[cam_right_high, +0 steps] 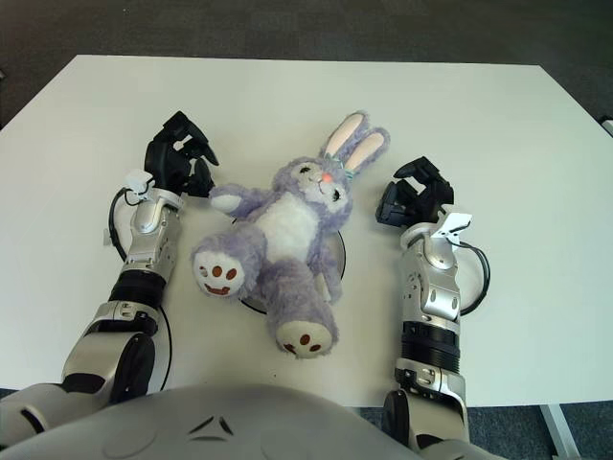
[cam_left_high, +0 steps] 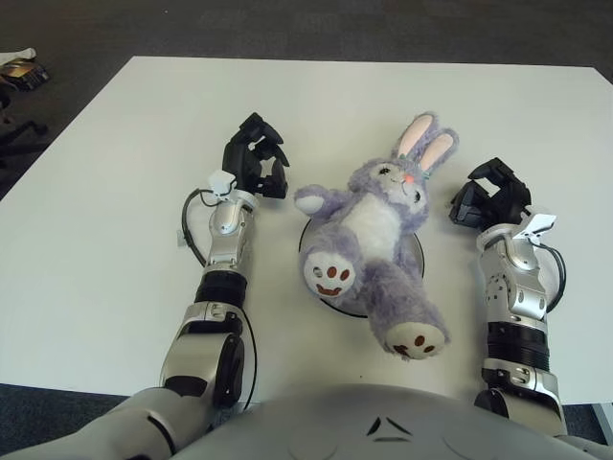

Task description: Put the doll into the plate.

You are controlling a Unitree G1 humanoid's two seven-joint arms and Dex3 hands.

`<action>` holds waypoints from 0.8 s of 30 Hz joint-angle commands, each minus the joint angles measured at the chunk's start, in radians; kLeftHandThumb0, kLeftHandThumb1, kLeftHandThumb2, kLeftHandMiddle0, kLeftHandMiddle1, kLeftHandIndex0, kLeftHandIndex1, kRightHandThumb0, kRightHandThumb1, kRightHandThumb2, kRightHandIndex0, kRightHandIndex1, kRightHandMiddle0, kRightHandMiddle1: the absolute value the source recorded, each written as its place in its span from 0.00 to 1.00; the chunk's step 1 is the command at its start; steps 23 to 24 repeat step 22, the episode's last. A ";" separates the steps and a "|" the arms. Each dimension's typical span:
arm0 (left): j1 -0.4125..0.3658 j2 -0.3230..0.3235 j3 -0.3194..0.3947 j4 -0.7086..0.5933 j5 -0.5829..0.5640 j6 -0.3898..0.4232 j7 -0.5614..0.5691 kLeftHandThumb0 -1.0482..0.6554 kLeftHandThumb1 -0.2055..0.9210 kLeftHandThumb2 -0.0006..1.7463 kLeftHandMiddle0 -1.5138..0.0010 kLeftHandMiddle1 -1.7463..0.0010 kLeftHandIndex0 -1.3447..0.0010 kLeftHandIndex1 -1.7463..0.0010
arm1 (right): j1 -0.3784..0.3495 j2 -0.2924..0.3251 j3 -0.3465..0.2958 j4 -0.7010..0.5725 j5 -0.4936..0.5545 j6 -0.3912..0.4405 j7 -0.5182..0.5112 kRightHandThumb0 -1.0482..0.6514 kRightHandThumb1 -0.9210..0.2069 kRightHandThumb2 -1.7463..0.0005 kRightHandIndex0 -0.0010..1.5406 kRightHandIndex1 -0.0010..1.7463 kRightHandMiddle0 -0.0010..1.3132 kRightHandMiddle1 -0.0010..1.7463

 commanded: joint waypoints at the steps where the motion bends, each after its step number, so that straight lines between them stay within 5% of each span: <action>1: 0.051 -0.018 -0.008 0.019 0.005 0.008 0.011 0.61 0.13 1.00 0.41 0.00 0.50 0.01 | 0.025 0.012 0.006 0.060 -0.009 0.029 -0.011 0.61 0.89 0.00 0.58 1.00 0.57 0.96; 8: 0.053 -0.020 -0.009 0.019 0.027 0.018 0.040 0.61 0.12 1.00 0.41 0.00 0.49 0.01 | 0.020 0.015 0.004 0.085 -0.019 -0.003 -0.024 0.61 0.89 0.00 0.58 1.00 0.57 0.96; 11: 0.054 -0.020 -0.011 0.018 0.035 0.022 0.053 0.61 0.12 1.00 0.40 0.00 0.49 0.02 | 0.017 0.017 0.003 0.094 -0.023 -0.014 -0.030 0.40 0.74 0.09 0.76 1.00 0.57 0.99; 14: 0.056 -0.022 -0.011 0.018 0.044 0.024 0.066 0.61 0.12 1.00 0.40 0.00 0.49 0.02 | 0.015 0.020 0.002 0.103 -0.027 -0.024 -0.038 0.33 0.69 0.12 0.82 1.00 0.57 1.00; 24: 0.061 -0.027 -0.017 0.009 0.052 0.033 0.089 0.61 0.11 1.00 0.40 0.00 0.47 0.04 | 0.011 0.021 0.000 0.112 -0.027 -0.029 -0.055 0.30 0.67 0.14 0.85 1.00 0.56 1.00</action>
